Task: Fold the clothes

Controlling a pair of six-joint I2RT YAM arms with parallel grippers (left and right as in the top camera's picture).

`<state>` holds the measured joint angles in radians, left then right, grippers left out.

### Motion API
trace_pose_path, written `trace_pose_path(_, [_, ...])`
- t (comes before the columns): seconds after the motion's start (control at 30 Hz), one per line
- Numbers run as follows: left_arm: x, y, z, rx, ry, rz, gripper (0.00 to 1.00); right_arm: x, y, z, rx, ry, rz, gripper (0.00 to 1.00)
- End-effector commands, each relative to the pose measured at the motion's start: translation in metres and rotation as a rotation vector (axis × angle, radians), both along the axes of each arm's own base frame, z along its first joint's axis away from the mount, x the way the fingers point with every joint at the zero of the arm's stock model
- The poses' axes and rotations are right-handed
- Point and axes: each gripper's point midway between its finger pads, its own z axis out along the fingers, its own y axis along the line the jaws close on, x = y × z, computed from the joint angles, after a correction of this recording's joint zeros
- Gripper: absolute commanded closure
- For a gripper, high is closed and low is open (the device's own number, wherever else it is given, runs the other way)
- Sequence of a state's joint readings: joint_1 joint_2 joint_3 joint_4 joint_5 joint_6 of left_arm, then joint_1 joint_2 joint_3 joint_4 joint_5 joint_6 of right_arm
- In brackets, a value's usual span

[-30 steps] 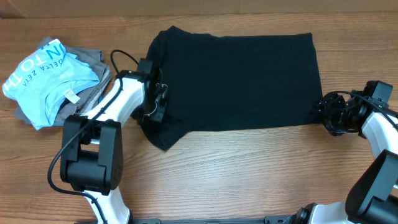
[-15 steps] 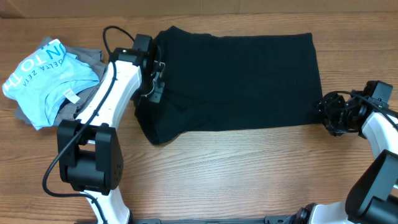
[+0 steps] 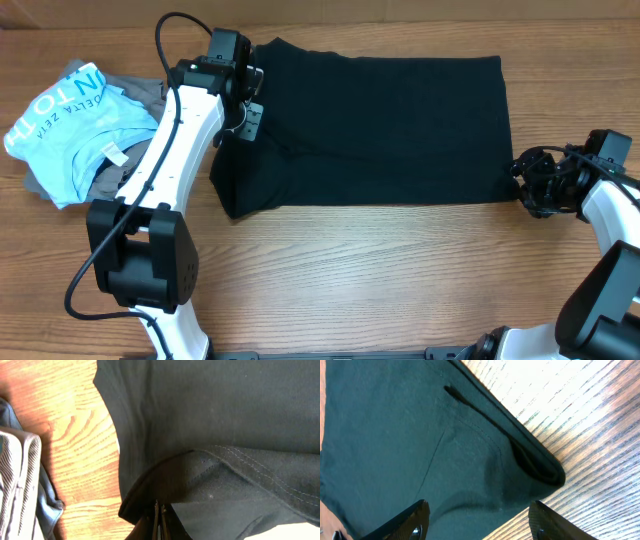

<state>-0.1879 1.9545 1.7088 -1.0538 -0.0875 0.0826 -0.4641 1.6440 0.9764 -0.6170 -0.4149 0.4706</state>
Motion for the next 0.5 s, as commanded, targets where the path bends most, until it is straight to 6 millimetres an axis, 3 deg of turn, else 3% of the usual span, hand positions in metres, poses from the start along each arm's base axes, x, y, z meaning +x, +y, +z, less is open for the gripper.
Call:
trace_pose_path(0.0, [0.010,0.001,0.005,0.028,-0.034,-0.046,0.96,0.006,-0.002,0.005,-0.009,-0.022,0.007,0.33])
trace_pose_path(0.47, [0.051,-0.008,0.023,0.007,-0.215,-0.079,0.95,0.005,-0.004,0.004,-0.022,-0.011,0.001,0.33])
